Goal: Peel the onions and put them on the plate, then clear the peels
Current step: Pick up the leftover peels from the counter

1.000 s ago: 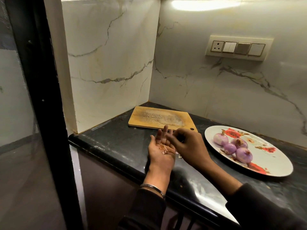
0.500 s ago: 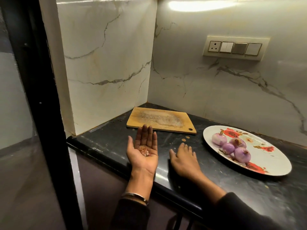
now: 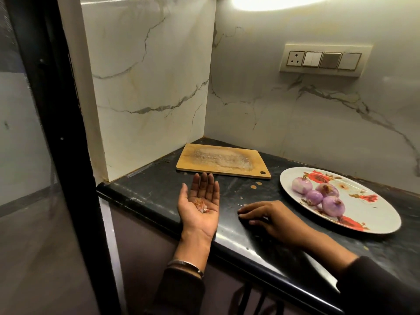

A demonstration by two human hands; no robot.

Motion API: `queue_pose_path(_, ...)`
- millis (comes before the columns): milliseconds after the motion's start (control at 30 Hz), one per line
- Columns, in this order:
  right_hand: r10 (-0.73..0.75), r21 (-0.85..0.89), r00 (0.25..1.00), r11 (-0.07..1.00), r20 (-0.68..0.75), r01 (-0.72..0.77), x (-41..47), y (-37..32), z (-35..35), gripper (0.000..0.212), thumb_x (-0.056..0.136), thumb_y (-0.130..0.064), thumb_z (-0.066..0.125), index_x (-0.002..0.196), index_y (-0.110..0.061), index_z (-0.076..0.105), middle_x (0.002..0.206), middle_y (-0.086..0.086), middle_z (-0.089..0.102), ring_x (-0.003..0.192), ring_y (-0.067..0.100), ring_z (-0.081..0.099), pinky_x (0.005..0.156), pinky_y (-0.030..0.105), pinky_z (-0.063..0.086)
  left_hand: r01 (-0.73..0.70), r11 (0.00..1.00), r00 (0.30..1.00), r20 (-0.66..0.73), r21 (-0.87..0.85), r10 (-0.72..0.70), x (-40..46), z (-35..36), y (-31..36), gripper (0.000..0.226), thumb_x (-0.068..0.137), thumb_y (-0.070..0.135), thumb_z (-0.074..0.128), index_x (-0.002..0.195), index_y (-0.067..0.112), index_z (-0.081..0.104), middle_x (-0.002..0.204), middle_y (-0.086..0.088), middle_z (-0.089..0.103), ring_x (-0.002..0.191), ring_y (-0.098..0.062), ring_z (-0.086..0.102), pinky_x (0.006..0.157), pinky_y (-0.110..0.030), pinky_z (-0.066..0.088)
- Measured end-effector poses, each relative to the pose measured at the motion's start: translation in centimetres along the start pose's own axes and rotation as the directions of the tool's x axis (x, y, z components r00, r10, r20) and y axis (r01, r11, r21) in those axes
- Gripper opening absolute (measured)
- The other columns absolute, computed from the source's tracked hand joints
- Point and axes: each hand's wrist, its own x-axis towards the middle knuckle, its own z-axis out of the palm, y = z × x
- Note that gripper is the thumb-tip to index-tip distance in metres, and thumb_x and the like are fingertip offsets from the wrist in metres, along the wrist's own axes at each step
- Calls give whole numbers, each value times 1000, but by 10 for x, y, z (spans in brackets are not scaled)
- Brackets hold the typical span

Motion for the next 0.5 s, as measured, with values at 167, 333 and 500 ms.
queue_pose_path(167, 165, 158, 978, 977, -131, -143, 2, 1, -3, 37, 81, -3, 81, 108, -29, 80, 89, -18, 77, 86, -2, 71, 84, 12, 52, 10, 1000, 1000, 3, 18, -10, -1, 0, -1, 39, 102, 41, 47, 103, 11, 72, 105, -11, 74, 100, -25, 72, 91, -38, 58)
queue_pose_path(333, 319, 164, 924, 943, -210, -288, 12, -13, 13, 60, 77, 17, 66, 120, -24, 75, 73, -9, 72, 72, 4, 69, 80, 21, 55, 10, 999, 1000, 2, 36, -10, -3, 2, -2, 38, 102, 39, 45, 103, 11, 71, 102, -11, 74, 100, -25, 71, 94, -38, 55)
queue_pose_path(500, 448, 112, 850, 894, -279, -434, 25, -18, 27, 52, 75, 14, 62, 108, -25, 73, 75, -7, 67, 74, 12, 67, 73, 25, 51, 21, 999, 1000, -14, 27, -21, -9, 2, -4, 39, 104, 36, 43, 103, 9, 70, 103, -13, 74, 101, -27, 71, 102, -40, 50)
